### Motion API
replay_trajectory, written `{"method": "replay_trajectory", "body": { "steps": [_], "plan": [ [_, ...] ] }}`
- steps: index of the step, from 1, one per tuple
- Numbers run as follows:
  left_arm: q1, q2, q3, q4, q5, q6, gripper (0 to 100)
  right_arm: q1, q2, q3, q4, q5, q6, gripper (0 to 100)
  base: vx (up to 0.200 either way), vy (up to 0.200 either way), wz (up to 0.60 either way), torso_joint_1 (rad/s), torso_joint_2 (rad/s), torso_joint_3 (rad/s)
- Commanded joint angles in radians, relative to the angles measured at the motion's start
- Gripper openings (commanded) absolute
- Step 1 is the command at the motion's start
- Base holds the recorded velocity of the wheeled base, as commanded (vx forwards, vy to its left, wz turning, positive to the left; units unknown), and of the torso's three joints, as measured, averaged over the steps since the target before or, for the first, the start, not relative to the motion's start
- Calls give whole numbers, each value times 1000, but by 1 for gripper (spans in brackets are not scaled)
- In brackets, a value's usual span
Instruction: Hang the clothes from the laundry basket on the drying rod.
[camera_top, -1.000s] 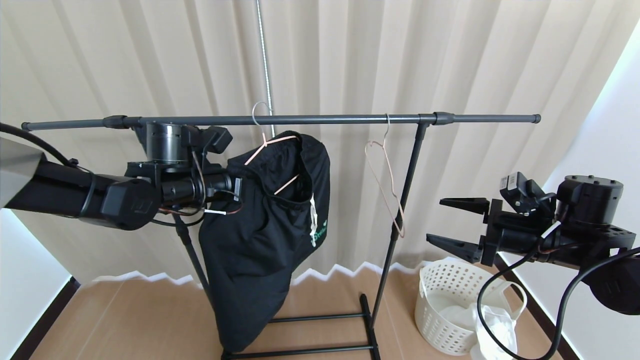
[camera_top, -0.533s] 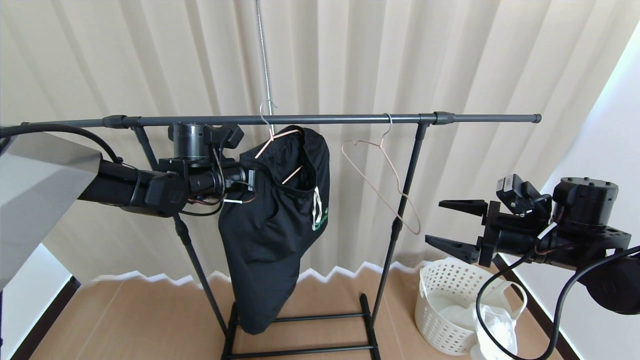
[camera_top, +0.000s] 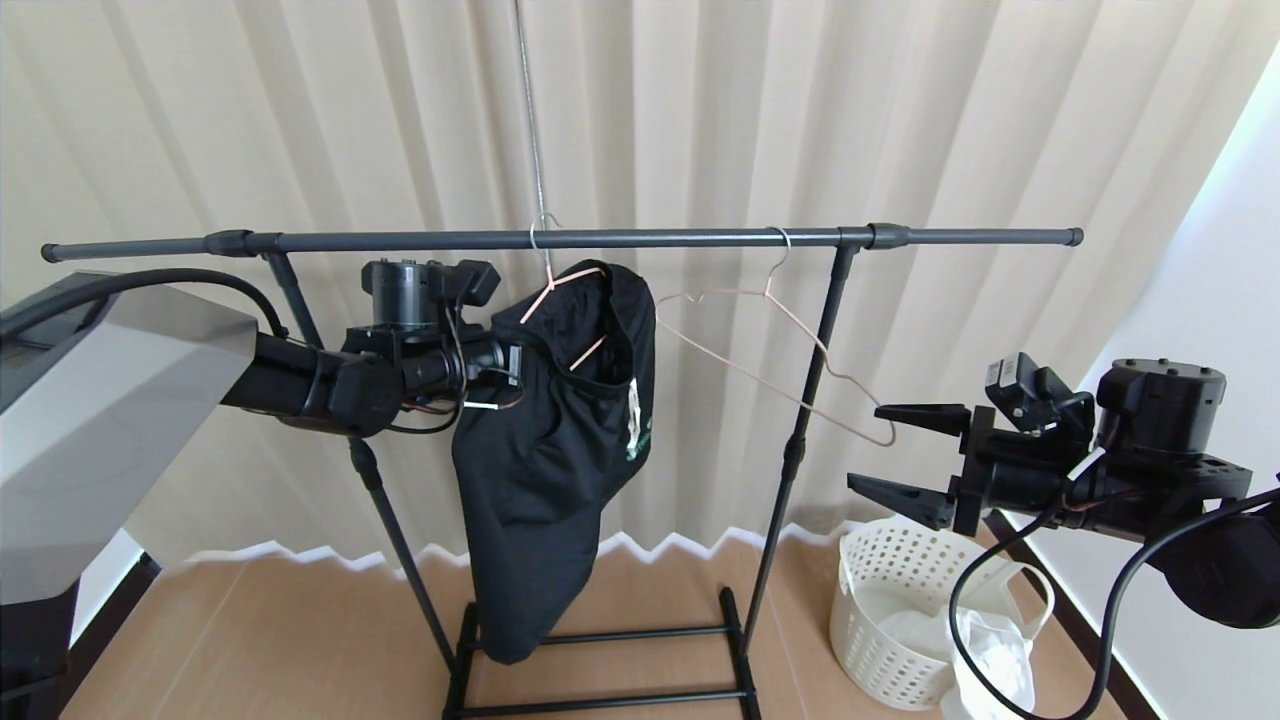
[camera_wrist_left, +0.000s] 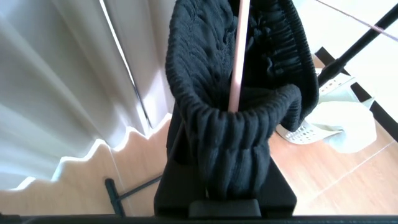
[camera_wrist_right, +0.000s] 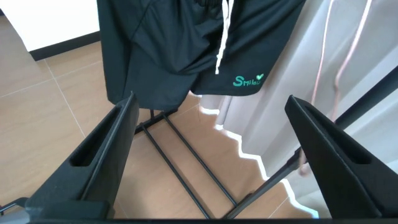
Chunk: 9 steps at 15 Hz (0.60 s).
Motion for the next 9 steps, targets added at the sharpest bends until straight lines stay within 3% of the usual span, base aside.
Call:
{"method": "replay_trajectory", "body": {
  "steps": [1, 8, 9],
  "plan": [
    [-1, 26, -5, -11, 0, 0, 0, 0, 1, 0, 0, 1, -1, 100, 0, 0, 0, 0, 0, 0],
    [0, 38, -5, -11, -2, -1, 0, 0, 3, 0, 0, 1, -1, 100, 0, 0, 0, 0, 0, 0],
    [0, 37, -4, -11, -2, -1, 100, 0, 3, 0, 0, 1, -1, 100, 0, 0, 0, 0, 0, 0]
  ]
}}
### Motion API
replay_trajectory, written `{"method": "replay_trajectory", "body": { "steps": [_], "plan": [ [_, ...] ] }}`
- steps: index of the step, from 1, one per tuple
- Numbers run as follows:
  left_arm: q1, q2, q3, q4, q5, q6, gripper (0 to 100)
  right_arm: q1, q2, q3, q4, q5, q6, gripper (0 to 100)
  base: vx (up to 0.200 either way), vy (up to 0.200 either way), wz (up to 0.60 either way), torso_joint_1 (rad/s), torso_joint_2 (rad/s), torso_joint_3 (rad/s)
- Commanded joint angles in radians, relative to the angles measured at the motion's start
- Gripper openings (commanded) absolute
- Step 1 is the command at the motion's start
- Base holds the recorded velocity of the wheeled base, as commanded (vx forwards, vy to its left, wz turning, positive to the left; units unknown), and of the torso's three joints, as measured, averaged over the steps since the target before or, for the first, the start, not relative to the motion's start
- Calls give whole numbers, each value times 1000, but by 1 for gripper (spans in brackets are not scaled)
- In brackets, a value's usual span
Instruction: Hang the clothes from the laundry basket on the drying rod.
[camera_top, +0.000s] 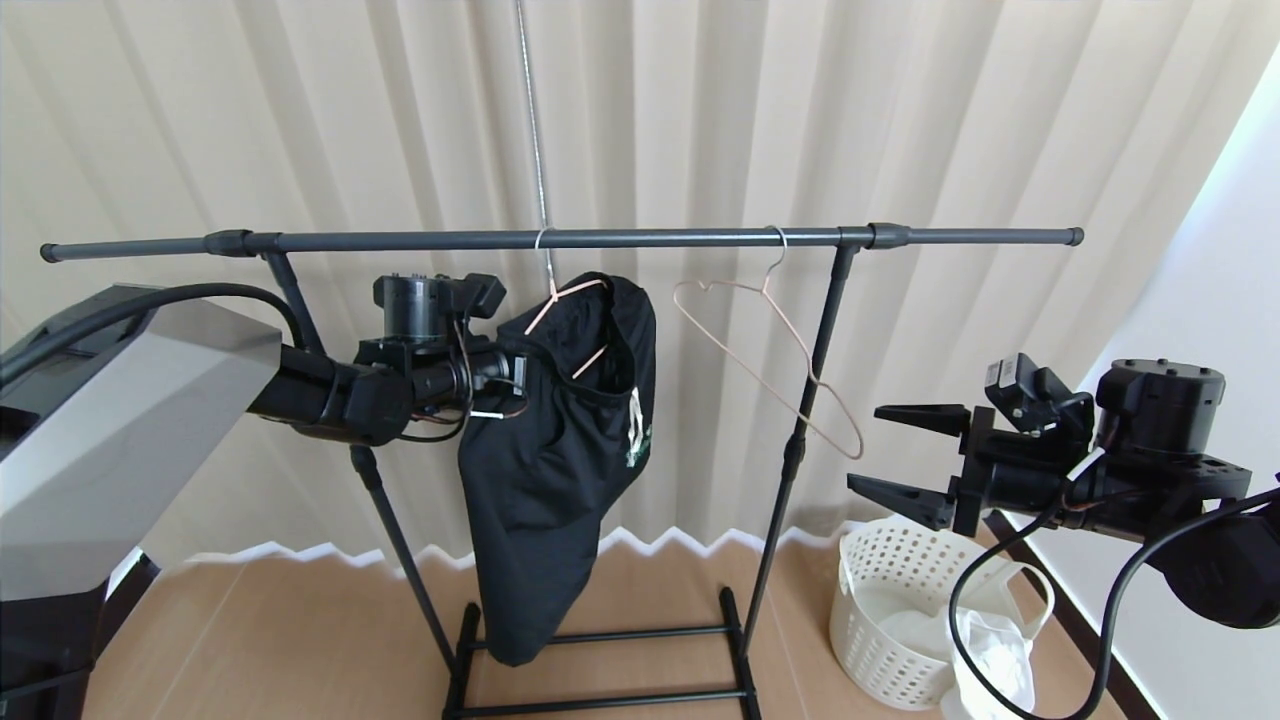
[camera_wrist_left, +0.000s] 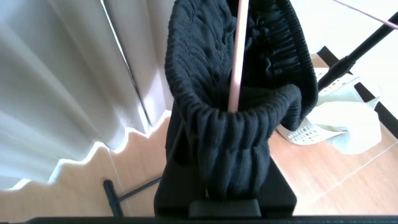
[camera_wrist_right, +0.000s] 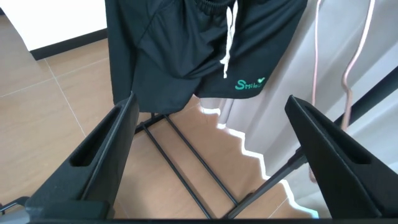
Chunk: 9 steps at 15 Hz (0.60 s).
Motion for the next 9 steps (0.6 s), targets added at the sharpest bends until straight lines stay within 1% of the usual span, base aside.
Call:
{"method": "replay_trajectory", "body": {
  "steps": [1, 3, 6, 9],
  "plan": [
    [0, -5, 6, 1, 0, 0, 100, 1, 3, 0, 0, 0, 0, 100, 0, 0, 0, 0, 0, 0],
    [0, -28, 33, 4, 1, -7, 100, 1, 2, 0, 0, 0, 0, 100, 0, 0, 0, 0, 0, 0],
    [6, -104, 114, 7, 0, -3, 100, 1, 0, 1, 0, 0, 0, 100, 0, 0, 0, 0, 0, 0],
    [4, -245, 258, 12, -3, 6, 100, 2, -9, 6, 0, 2, 0, 100, 0, 0, 0, 0, 0, 0]
  ]
}}
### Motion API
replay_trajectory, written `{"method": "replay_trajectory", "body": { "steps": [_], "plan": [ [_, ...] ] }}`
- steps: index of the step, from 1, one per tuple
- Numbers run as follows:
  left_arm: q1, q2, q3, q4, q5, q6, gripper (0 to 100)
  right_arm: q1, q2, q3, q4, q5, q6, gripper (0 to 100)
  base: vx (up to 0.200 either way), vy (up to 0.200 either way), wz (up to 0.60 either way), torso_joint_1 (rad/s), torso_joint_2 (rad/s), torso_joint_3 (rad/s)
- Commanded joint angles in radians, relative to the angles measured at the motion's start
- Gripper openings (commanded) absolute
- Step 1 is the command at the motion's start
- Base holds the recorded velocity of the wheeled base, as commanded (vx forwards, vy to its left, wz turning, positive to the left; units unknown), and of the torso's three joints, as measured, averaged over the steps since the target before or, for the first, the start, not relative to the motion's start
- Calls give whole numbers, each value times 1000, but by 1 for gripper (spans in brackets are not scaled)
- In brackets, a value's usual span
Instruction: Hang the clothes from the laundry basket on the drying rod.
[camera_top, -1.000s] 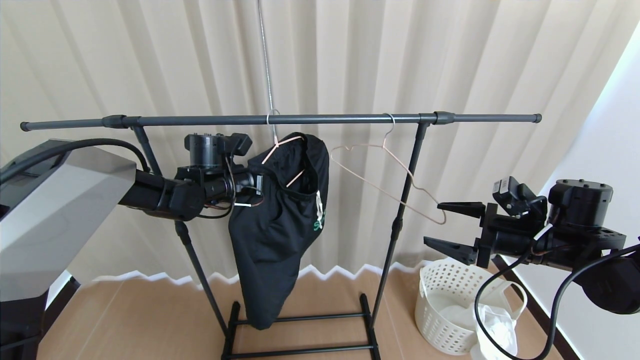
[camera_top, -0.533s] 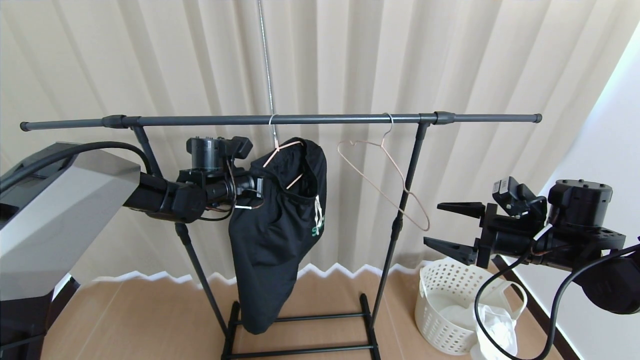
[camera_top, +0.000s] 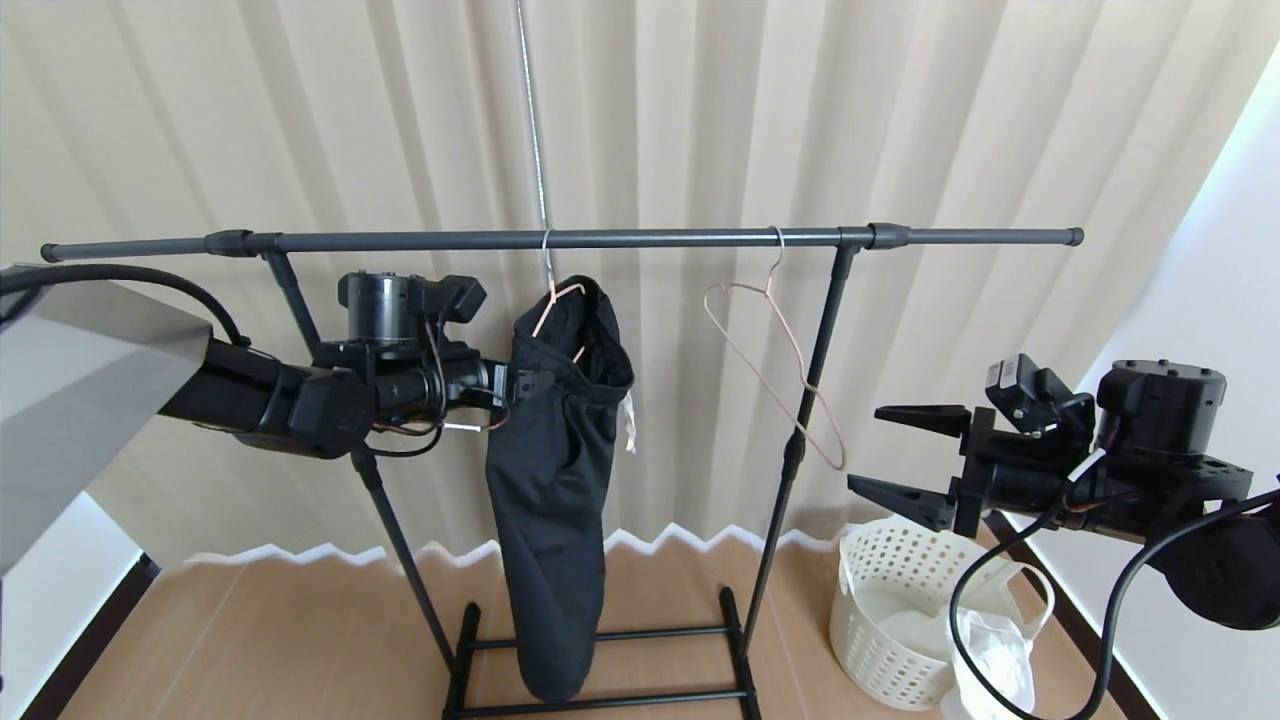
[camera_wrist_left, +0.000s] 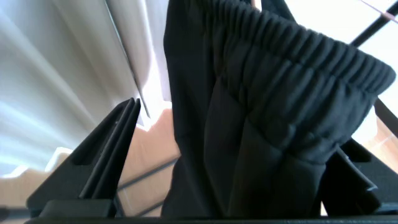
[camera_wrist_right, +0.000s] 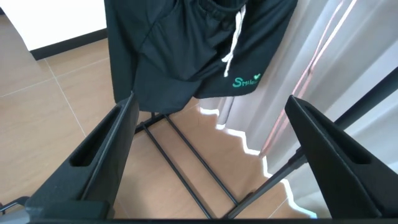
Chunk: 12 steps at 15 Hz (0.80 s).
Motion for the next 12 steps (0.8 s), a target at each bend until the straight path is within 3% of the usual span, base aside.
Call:
{"method": "replay_trajectory", "body": {
  "steps": [1, 4, 6, 7, 9, 11, 12],
  "plan": [
    [0, -146, 121, 5, -1, 15, 100, 3, -15, 5, 0, 1, 0, 100, 0, 0, 0, 0, 0, 0],
    [1, -265, 265, 34, -4, 84, 100, 12, -38, 8, 0, 1, 0, 100, 0, 0, 0, 0, 0, 0],
    [-2, -393, 386, 34, -6, 87, 100, 15, -59, 3, 3, -2, 4, 100, 0, 0, 0, 0, 0, 0],
    [-2, -468, 457, 28, -7, 90, 100, 33, -87, -12, 7, -43, 50, 100, 0, 0, 0, 0, 0, 0],
    [-2, -600, 569, 2, -10, 85, 100, 126, -205, -20, 13, -278, 238, 100, 0, 0, 0, 0, 0, 0],
    [0, -676, 641, -42, -9, 77, 100, 158, -235, -41, 18, -396, 247, 100, 0, 0, 0, 0, 0, 0],
    [1, -768, 744, -95, -9, 76, 100, 176, -285, -37, 47, -549, 247, 100, 0, 0, 0, 0, 0, 0]
  ]
}}
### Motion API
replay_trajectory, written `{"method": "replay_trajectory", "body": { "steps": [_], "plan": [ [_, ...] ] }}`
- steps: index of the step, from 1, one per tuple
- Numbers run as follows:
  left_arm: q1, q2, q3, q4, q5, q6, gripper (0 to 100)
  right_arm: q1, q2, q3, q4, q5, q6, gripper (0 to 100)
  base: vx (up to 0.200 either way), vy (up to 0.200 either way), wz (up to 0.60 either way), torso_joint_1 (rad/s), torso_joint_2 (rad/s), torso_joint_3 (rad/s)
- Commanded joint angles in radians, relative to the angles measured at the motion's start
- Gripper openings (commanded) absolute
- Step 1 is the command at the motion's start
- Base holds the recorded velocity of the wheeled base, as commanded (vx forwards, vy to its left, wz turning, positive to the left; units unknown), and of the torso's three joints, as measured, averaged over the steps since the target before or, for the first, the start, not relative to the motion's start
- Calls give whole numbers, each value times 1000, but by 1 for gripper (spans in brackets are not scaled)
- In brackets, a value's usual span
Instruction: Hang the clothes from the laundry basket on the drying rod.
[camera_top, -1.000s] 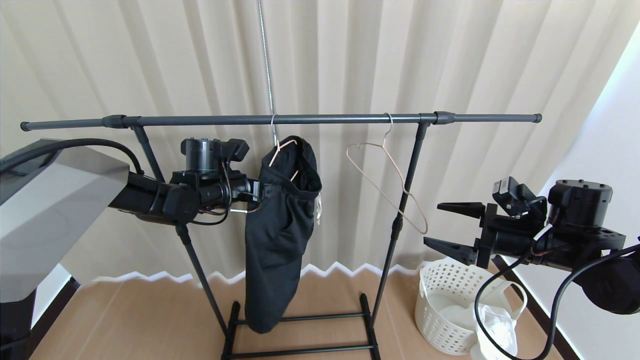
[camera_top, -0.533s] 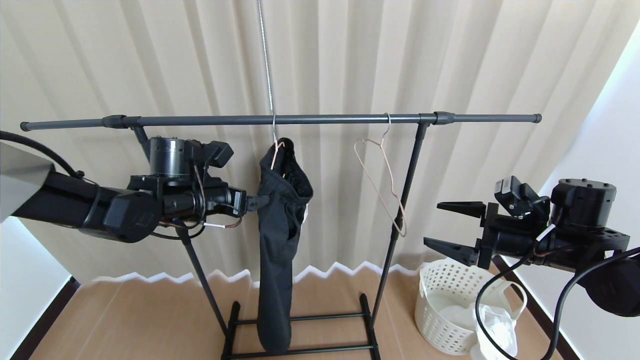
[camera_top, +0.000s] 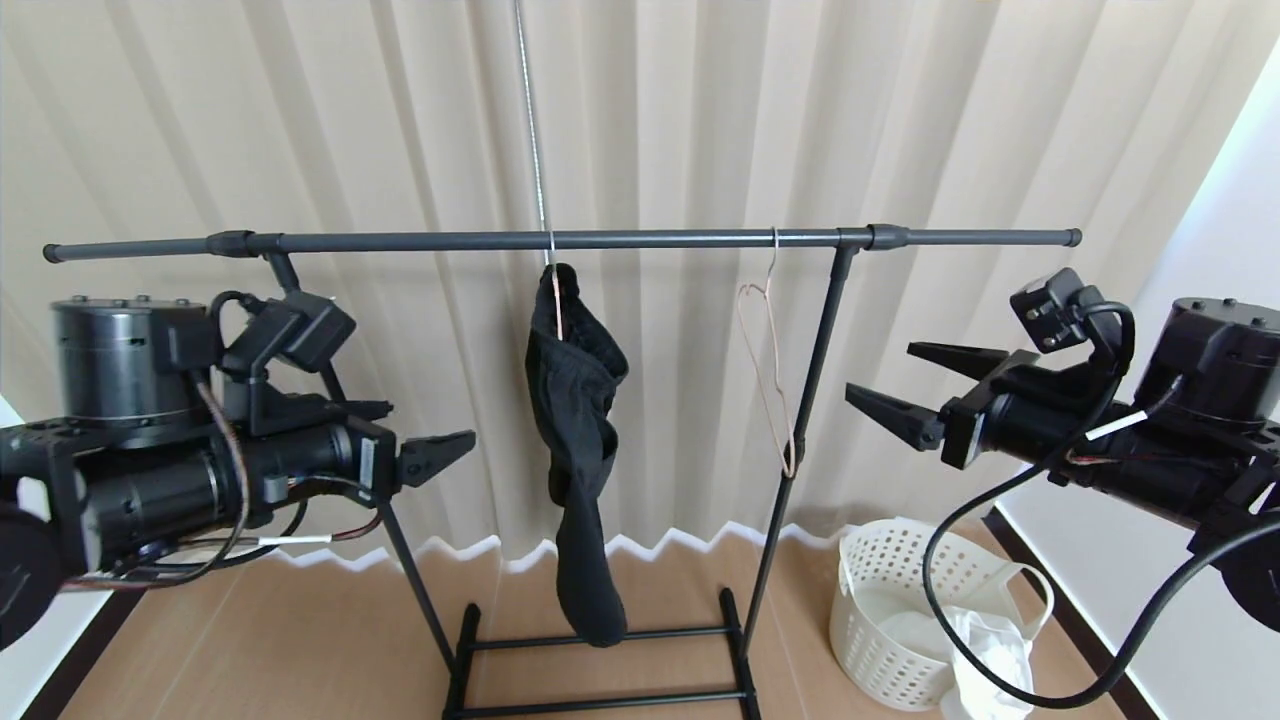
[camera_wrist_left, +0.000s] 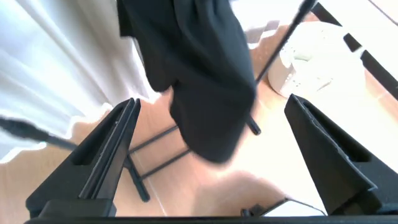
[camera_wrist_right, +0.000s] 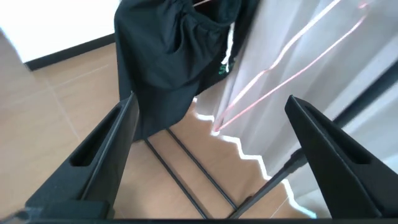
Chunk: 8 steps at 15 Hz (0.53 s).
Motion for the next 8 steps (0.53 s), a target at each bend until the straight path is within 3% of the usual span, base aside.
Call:
{"method": "replay_trajectory", "body": {
  "steps": [1, 2, 4, 8],
  "plan": [
    [3, -239, 198, -84, -1, -6, 100, 70, -136, 11, 55, -165, 8, 100, 0, 0, 0, 0, 0, 0],
    [4, -262, 221, -91, -1, -5, 100, 74, -157, 28, 67, -187, 8, 100, 0, 0, 0, 0, 0, 0],
    [4, -386, 336, -96, -1, -31, 100, 91, -254, 158, 73, -246, 8, 100, 0, 0, 0, 0, 0, 0],
    [-3, -504, 495, -105, -1, -85, 100, 89, -395, 374, 73, -271, 11, 100, 0, 0, 0, 0, 0, 0]
  ]
}}
